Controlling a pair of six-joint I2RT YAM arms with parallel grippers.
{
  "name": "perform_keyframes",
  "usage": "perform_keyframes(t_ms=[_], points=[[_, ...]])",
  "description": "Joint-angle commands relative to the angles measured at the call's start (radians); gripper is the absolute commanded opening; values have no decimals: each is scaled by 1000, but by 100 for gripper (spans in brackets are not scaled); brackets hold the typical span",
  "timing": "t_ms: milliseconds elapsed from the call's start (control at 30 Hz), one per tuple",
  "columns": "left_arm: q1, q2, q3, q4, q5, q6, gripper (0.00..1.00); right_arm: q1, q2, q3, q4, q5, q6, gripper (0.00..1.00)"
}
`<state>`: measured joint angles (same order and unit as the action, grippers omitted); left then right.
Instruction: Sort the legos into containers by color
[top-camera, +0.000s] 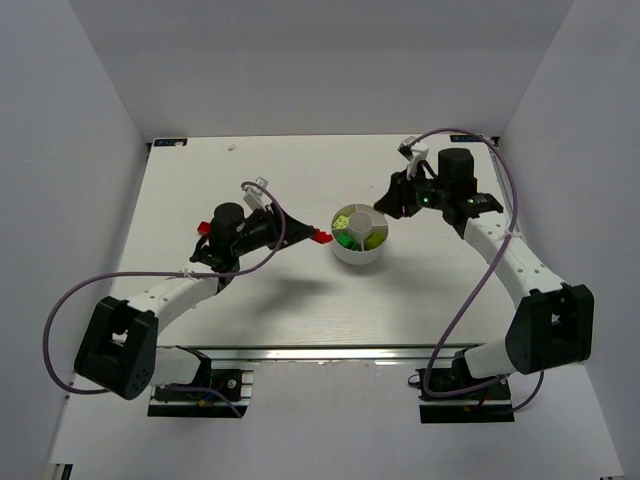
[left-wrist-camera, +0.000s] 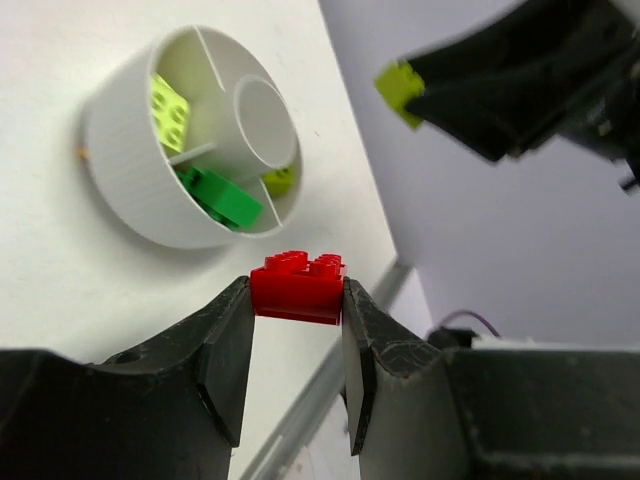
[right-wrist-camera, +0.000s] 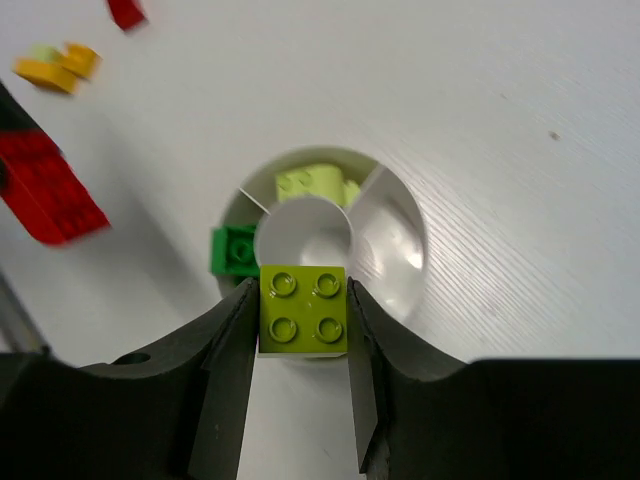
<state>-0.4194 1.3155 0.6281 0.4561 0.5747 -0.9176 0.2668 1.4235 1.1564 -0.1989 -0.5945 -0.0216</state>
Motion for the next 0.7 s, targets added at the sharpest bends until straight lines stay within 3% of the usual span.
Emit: perform_keyframes(t_ms=[0, 200, 667], points=[[1, -78, 93, -258, -142, 147, 0, 0, -60, -42, -148, 185, -268, 0], [1, -134, 169, -368, -236, 192, 0, 15, -109, -121, -106, 246, -339, 1], [1, -167, 168, -375, -254, 166, 0, 32, -15, -96, -82, 136, -313, 17]])
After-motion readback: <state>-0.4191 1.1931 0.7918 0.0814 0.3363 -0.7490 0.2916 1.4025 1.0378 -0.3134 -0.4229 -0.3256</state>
